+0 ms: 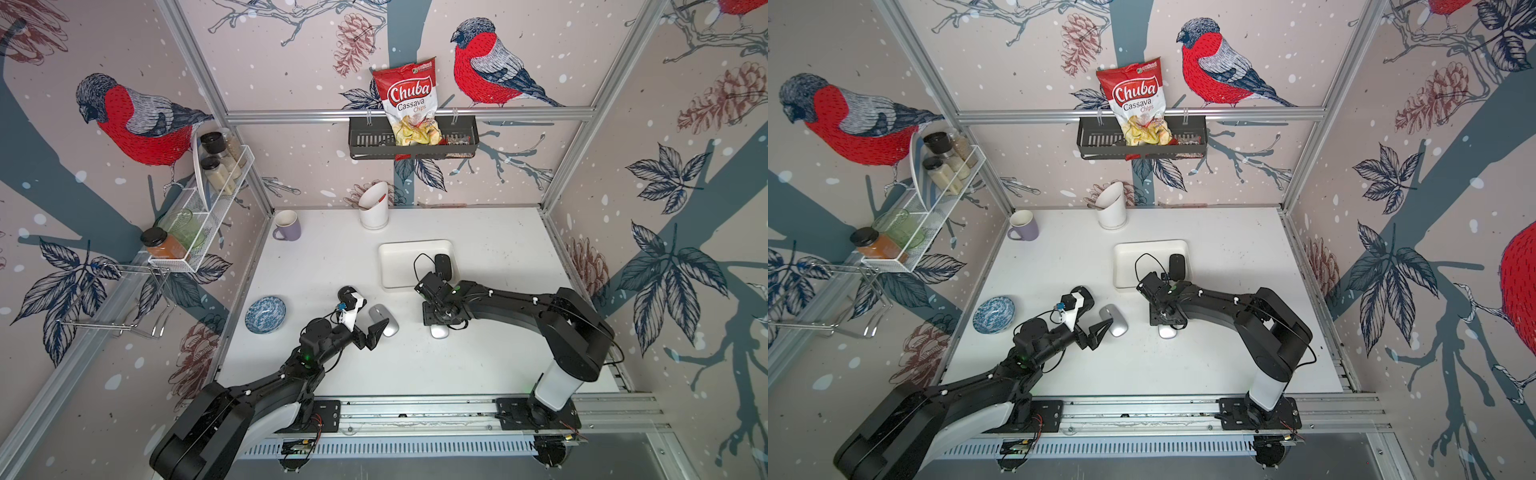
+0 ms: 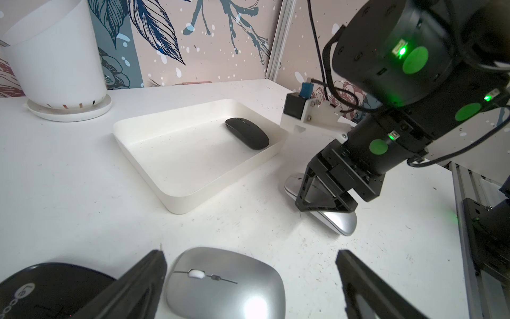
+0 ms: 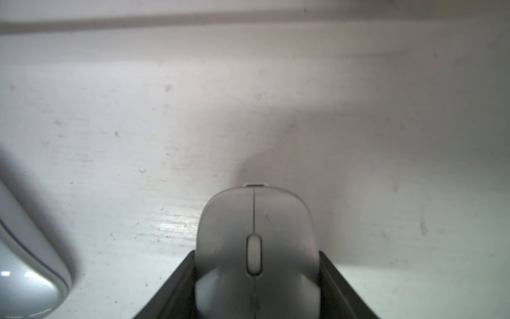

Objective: Put the mouse in the storage box
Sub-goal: Pick up the mouse from the center of the board, then place the mouse in the storage box.

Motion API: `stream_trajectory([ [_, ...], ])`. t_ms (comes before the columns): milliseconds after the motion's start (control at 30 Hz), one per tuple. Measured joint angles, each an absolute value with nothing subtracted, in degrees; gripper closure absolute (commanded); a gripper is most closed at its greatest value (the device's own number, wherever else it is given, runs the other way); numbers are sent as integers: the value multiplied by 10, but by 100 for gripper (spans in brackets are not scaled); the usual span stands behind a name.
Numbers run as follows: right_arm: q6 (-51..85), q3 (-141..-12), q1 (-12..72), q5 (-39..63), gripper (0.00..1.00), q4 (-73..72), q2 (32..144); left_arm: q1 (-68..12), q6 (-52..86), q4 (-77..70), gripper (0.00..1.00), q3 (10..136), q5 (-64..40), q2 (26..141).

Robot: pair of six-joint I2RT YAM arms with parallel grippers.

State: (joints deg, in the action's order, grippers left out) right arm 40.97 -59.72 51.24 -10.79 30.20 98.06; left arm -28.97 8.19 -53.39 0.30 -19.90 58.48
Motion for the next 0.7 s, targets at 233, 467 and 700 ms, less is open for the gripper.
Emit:
stream_trajectory([
  [233, 356, -677, 488, -127, 37, 318, 973, -290, 86, -533, 1, 3, -199, 592],
  [467, 303, -804, 433, -138, 36, 315, 1043, -291, 86, -532, 1, 3, -199, 596],
  [700, 243, -968, 405, -166, 35, 326, 1168, -293, 86, -528, 1, 4, -199, 599],
])
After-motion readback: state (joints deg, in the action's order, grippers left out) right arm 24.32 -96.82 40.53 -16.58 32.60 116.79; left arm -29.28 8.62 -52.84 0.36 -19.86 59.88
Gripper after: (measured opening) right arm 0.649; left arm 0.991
